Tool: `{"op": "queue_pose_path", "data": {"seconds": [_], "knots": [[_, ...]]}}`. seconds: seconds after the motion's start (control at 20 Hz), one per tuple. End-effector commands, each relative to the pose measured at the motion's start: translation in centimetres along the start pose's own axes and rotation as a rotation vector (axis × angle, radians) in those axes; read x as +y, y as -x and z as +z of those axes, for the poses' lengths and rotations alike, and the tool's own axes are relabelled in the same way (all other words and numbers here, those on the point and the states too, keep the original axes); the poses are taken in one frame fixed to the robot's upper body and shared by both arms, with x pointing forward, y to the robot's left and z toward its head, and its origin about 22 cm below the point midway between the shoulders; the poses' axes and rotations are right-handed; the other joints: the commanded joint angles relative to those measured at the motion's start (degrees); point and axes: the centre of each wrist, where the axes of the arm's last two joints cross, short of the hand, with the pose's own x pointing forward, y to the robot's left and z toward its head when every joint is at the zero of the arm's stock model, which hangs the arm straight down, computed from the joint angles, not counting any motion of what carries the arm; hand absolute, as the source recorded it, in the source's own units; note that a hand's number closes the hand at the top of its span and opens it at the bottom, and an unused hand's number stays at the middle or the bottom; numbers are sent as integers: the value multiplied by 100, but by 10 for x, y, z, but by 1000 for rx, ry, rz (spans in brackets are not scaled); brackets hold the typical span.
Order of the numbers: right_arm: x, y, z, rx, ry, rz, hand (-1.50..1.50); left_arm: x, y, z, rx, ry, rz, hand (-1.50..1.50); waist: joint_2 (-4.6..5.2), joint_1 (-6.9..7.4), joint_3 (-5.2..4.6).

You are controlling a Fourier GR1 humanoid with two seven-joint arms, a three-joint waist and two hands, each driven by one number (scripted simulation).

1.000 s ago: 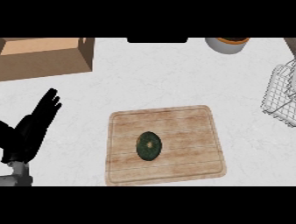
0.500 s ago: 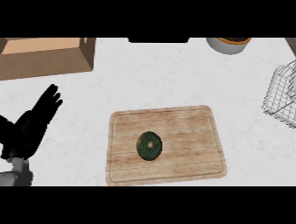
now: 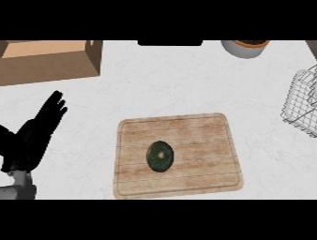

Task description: Pick the lemon from the cutting board and place it in the tiered basket

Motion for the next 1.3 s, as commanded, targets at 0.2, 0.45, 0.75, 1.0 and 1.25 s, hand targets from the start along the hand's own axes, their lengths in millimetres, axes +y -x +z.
{"op": "queue_pose_path", "data": {"seconds": [0.2, 0.45, 0.75, 1.0, 1.25], "knots": [[50, -9, -19, -2, 50, 37, 150, -13, 13, -1, -11, 7, -8, 0, 2, -3, 0], [48, -1, -38, -21, 186, -113, 150, -2, 3, -13, -15, 0, 3, 0, 28, 54, 3], [61, 0, -38, -39, 155, -68, -150, 6, 2, -11, -2, -3, 0, 0, 0, -19, 0], [64, 0, -47, -30, 211, -223, -150, -4, 6, 0, -2, 6, 1, 0, 4, 15, 2], [51, -5, -52, 37, 247, -421, -150, 10, -3, -6, 5, -3, 12, 0, -4, -13, 1]]}}
